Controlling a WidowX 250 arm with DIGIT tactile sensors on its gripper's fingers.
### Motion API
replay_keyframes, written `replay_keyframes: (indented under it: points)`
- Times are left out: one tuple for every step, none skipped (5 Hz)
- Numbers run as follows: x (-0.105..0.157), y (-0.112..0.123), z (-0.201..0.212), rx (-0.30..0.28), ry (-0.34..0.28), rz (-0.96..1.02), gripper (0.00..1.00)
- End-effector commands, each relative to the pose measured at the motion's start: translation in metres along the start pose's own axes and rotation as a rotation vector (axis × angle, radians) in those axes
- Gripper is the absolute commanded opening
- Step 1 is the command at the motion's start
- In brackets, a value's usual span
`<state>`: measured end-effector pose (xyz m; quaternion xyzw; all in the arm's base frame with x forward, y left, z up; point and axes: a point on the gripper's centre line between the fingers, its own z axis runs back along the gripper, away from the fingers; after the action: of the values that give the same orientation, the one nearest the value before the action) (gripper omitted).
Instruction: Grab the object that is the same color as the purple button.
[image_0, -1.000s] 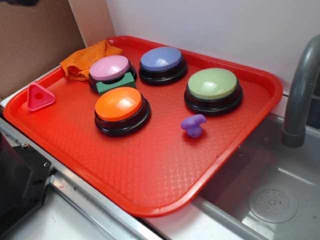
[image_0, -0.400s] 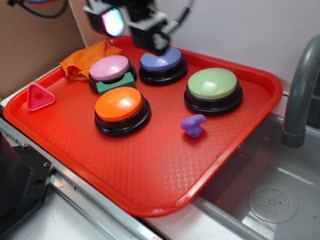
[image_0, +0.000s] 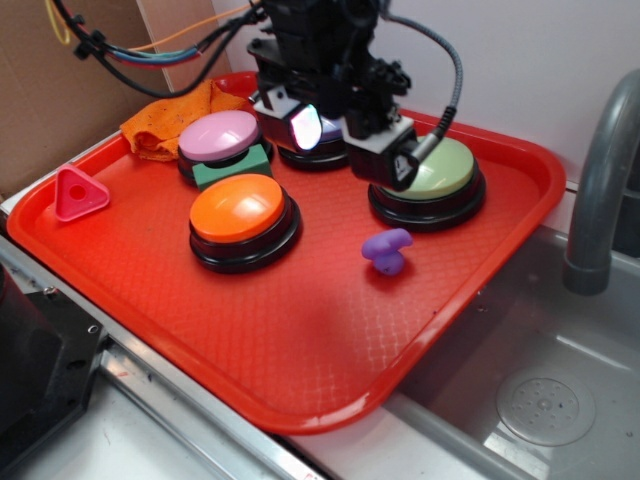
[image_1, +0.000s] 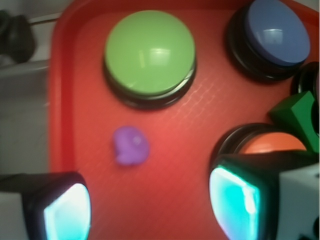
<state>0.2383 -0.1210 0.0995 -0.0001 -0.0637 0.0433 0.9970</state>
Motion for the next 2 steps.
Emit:
replay_keyframes:
  points:
    - [0.012, -0.004, -0.035, -0.057, -0.061, -0.008, 1.0]
    - [0.011, -0.01, -0.052, -0.067, -0.038, -0.014, 1.0]
